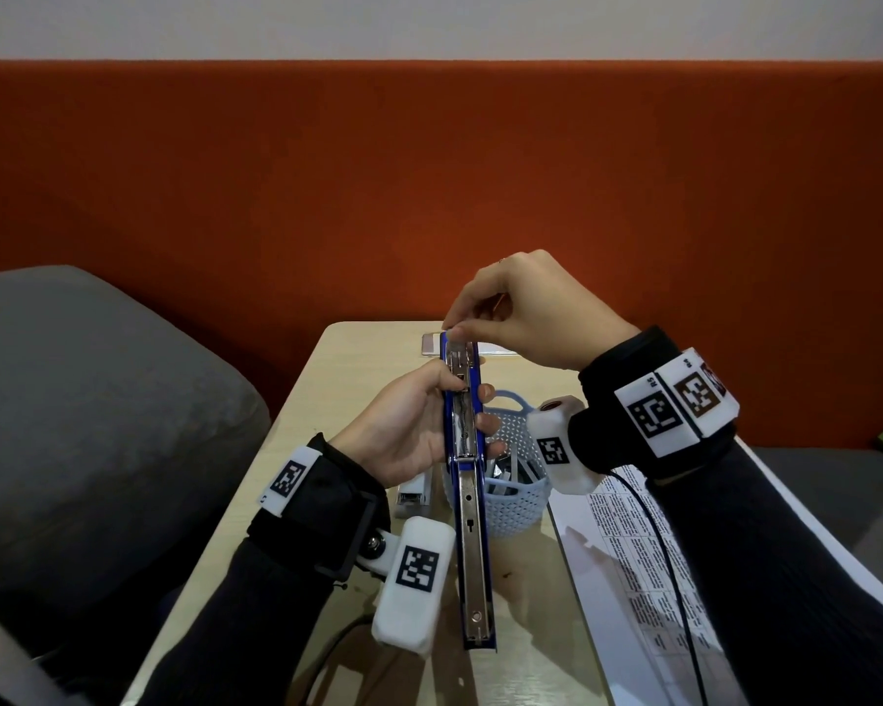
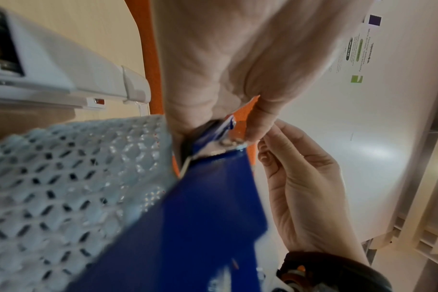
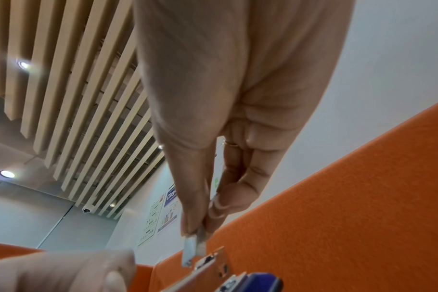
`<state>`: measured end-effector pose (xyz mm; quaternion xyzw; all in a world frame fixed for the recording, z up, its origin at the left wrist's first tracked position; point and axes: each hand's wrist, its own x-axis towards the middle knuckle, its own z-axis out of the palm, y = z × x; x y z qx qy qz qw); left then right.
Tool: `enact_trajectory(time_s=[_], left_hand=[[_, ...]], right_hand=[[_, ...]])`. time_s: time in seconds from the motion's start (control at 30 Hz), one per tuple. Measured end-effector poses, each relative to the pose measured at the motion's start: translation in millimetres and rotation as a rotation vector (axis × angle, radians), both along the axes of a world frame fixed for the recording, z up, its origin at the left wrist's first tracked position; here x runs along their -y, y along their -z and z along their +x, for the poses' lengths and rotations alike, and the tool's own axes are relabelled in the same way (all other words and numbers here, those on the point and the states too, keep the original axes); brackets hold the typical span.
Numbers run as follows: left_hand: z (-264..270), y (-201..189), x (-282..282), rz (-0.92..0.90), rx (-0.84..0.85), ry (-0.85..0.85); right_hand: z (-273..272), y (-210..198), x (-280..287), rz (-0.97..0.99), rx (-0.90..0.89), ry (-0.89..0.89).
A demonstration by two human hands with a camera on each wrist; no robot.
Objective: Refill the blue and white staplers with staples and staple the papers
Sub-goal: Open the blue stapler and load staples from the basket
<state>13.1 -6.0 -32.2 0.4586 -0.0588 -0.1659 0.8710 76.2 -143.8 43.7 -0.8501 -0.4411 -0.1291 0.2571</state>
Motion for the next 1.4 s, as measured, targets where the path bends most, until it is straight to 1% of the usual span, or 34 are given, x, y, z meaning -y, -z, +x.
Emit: enact_trajectory(time_s=[0.37,0.57,0.77,0.93,1.07,1.2,1.3,1.4], left_hand=[[0,1,-1,-0.006,-0.002,-0.001],[0,0,0,-0.001,-0.001,-0.002],[1,1,-1,0.004,0.001,-0.002],[3,3,-3,-0.014,0.016,-0.027],[6,5,-6,-0.039,0.032,-0.067],[7,1,-8,-0.136,0.080,-0.110],[8,-3,-12,-0.215,0.142,-0.207],[8,-7,-17,-0.282,0.210,-0.373]], right_hand=[[2,1,0,-0.036,-0.021,0.002],[7,2,0,-0.045,0.044,0.032],[9,3,2,-0.003,0.056,0.063],[10,-2,13,-0.018,-0.064,0.087],[10,-5,21,-0.008,-0.123,0.081],[6,-9,24,0.001,-0.211,0.043],[1,-14,26,-0.010,-0.315,0.010],[-6,-17,27,-0.030,-0.416,-0.026]])
